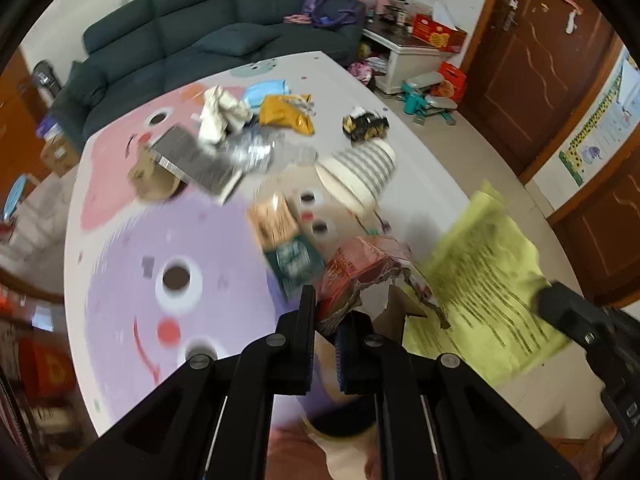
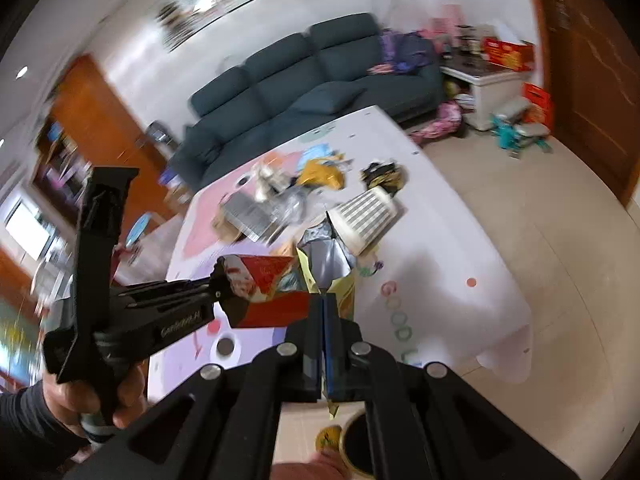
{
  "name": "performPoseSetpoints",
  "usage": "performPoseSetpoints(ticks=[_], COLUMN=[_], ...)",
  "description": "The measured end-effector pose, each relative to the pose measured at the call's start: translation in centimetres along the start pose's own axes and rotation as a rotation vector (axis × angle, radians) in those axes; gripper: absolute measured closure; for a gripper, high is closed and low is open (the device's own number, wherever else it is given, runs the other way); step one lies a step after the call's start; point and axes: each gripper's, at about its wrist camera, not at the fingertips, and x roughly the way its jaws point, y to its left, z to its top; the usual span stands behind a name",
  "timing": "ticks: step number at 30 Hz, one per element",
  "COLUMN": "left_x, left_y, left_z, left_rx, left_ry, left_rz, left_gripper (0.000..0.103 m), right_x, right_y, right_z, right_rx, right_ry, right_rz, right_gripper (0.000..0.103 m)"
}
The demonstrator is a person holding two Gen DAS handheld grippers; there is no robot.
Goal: Collect trash
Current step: 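Carry both items over the bin and open both tools to drop them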
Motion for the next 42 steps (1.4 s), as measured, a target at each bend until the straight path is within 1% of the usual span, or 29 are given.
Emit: performPoseSetpoints(ticks=[4, 8, 11, 14, 16, 19, 22, 25, 28, 33, 35, 37, 42], left_x=[-2.9, -4.4, -4.1, -3.3, -2.5, -0.8, 1.5, 4.8, 9.0, 17.1, 20.6, 24.1, 30.4], left_y=[-2.0, -3.8, -4.7, -5.6, -5.8, -5.6, -5.2, -4.6, -3.8, -2.3, -1.7, -1.3, -1.3], left_z=[-4.9, -9.5, -12.2, -14.6, -15.8, -16.9, -18.2, -20.0, -21.8, -24.9, -26.1, -27.1, -28.9], left_rx=[-0.036, -0.095, -0.134, -0.138, -0.137, -0.151, -0.170, -0.187, -0.201, -0.237, -0.256, -0.269, -0.274], left_ry=[-0.009, -0.005, 0.025, 0.076, 0.097, 0.131, 0.154, 0.180, 0.201, 0.225, 0.237, 0.248, 0.246], left_rz=[0.057, 0.101, 0.122, 0.145, 0.151, 0.159, 0.160, 0.160, 0.164, 0.156, 0.154, 0.153, 0.153], left_gripper=[0.097, 0.097, 0.097, 0.097, 0.097, 0.097, 0.097, 0.096, 0.096, 0.096, 0.096, 0.096, 0.096], right_x=[-2.4, -3.9, -4.2, -3.9, -3.6, -2.4, -0.5, 2.6, 5.7, 12.8, 15.5, 18.7, 23.6], right_y=[0.0, -0.6, -1.2, -1.7, -1.9, -2.2, -2.7, -3.4, -3.9, -5.0, -5.8, -7.0, -9.8], right_z=[-2.0, -4.1, -6.1, -8.2, -9.4, -12.2, -14.4, -17.6, -20.2, -25.6, -27.6, -29.6, -32.5], right_rx=[-0.107, -0.176, -0.207, -0.219, -0.233, -0.255, -0.254, -0.256, -0.260, -0.337, -0.349, -0.340, -0.292], right_ry=[0.032, 0.070, 0.112, 0.158, 0.170, 0.193, 0.219, 0.248, 0.253, 0.229, 0.238, 0.244, 0.244], right_rz=[0.088, 0.157, 0.192, 0.210, 0.213, 0.210, 0.191, 0.157, 0.116, 0.024, 0.008, -0.013, -0.038], right_gripper=[0.103, 0.103, 0.103, 0.103, 0.103, 0.103, 0.103, 0.103, 0.103, 0.102, 0.102, 0.102, 0.102])
